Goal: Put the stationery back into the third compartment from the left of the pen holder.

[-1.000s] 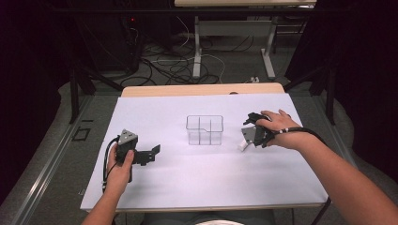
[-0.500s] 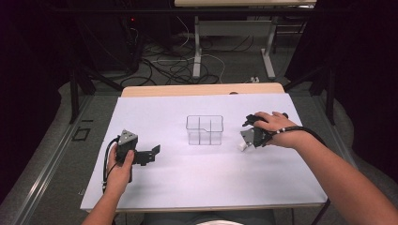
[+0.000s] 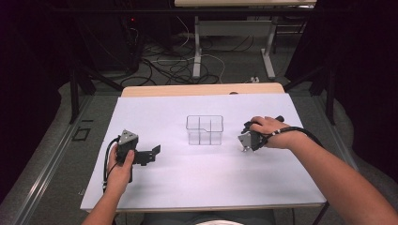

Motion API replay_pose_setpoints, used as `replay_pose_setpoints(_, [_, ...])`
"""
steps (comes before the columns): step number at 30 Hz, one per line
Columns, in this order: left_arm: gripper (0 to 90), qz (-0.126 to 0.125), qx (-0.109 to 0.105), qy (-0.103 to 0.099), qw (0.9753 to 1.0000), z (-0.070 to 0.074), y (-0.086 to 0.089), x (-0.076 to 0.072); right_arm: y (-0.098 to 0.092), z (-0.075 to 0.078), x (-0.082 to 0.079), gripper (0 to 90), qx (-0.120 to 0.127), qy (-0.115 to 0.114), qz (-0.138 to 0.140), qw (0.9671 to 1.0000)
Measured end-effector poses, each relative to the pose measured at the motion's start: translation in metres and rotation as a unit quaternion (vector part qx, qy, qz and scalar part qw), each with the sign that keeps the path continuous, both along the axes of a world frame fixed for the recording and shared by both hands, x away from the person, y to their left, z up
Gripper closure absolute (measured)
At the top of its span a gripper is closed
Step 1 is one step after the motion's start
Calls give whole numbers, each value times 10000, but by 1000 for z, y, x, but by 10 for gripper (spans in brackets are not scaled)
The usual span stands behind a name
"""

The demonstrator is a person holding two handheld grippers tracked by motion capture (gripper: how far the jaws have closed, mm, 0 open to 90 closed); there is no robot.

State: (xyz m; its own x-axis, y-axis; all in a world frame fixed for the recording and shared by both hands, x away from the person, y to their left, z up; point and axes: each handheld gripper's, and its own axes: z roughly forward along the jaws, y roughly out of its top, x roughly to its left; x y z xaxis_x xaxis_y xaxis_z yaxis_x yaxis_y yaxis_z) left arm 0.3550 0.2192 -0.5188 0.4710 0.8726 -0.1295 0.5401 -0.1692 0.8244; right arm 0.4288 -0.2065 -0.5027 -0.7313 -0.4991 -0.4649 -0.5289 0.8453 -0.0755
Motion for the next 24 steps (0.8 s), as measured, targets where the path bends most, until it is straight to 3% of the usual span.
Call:
replay_pose_setpoints(2, [2,9,-11,11,10000,0,0,0,1,-2,-1,502,2,56,63,10000])
replay_pose_setpoints(4, [2,-2,-10,44,10000,-1,0,0,4,-1,-1,510,-297,216,90,9993])
replay_pose_setpoints(5, [2,4,-1,46,10000,-1,0,0,1,-6,-3,518,90,-58,192,9998])
replay_pose_setpoints(6, [2,9,32,3,10000,-1,0,1,2,-6,-3,532,21,-14,213,9998])
replay_pose_setpoints(7, [2,13,-5,17,10000,-1,-1,0,4,-5,-3,537,-263,219,155,9993])
replay_pose_setpoints(8, [2,-2,0,28,10000,-1,-1,0,5,-4,-2,541,-407,312,128,9986])
replay_pose_setpoints(9, [2,-12,10,47,10000,-1,-1,0,2,-8,-4,543,-85,45,189,9998])
replay_pose_setpoints(12, [2,-6,32,35,10000,-1,0,0,5,-6,-3,550,-400,261,156,9987])
replay_pose_setpoints(13, [2,-6,-10,53,10000,-1,0,0,4,-8,-3,550,-192,135,191,9995])
replay_pose_setpoints(16, [2,-12,-4,57,10000,-1,0,0,6,-8,-3,553,-365,198,216,9989])
replay_pose_setpoints(20, [2,12,-10,-3,10000,-2,-1,1,7,-11,-4,556,-378,218,208,9988])
replay_pose_setpoints(21, [2,31,-23,-2,10000,-3,-1,1,6,-14,-5,556,-158,51,246,9996])
replay_pose_setpoints(22, [2,34,-24,0,10000,-3,-1,1,8,-13,-4,557,-283,103,252,9992])
replay_pose_setpoints(23, [2,41,-27,1,10000,-3,-1,1,8,-13,-4,556,-257,102,228,9994])
replay_pose_setpoints(24, [2,42,-26,0,10000,-3,-1,1,7,-16,-5,556,-77,-91,300,9995])
